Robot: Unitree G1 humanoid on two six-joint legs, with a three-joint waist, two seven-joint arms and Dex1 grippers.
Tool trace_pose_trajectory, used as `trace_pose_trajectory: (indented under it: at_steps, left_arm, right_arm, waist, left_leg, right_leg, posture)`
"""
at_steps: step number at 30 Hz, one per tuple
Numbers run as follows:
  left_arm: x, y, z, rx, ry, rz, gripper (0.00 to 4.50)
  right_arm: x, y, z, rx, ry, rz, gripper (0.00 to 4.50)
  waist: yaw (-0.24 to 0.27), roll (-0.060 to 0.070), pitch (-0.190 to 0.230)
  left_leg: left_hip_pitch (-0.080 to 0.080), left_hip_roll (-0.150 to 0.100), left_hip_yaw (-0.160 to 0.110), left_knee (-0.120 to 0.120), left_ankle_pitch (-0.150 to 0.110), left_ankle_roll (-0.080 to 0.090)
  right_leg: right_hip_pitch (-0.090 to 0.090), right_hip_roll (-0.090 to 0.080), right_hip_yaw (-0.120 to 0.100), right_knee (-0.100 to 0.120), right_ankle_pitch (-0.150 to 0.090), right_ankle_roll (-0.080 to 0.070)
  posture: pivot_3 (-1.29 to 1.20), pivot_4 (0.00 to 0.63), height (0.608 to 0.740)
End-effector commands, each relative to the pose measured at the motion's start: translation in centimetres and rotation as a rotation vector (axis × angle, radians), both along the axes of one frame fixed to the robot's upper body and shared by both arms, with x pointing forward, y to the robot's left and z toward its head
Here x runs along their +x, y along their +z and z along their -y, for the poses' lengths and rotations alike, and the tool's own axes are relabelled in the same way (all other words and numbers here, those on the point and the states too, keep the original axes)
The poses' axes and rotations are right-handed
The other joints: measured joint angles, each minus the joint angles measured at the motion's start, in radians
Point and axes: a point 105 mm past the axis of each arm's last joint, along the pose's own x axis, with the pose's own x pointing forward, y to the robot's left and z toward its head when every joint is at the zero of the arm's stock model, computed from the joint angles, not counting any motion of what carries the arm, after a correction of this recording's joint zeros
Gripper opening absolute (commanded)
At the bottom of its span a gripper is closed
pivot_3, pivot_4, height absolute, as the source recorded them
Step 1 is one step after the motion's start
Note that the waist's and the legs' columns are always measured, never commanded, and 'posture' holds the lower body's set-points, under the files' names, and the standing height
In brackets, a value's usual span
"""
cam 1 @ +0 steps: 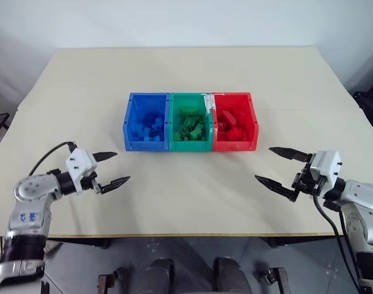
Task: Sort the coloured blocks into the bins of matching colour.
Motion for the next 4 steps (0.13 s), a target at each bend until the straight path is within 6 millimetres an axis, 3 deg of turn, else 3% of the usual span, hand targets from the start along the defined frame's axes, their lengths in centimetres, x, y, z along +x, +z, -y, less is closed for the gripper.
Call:
trace_pose_trajectory:
  at_steps: [1,4]
  left_arm:
    - [-0.32,2.22,0.80,-0.034,0.029,0.091,4.48]
    - [-0.15,2.48,1.22,-0.054,0.055,0.101,4.48]
  right_arm:
    - [0.48,1.08,0.34,0.024,-0.018,0.055,4.50]
    - [1.00,1.54,0.97,0.038,-0.047,0.070,4.50]
  waist:
    - [0.006,0.000,0.000]
    - [0.007,0.000,0.000]
  left_leg:
    - [0.000,0.000,0.000,0.000,0.000,0.000]
    - [0.000,0.000,0.000,0.001,0.000,0.000]
  right_leg:
    - [0.000,0.000,0.000,-0.001,0.000,0.000]
    - [0.000,0.000,0.000,-0.001,0.000,0.000]
  posture:
    - [0.00,0.150,0.740]
    - [0.00,0.150,0.740]
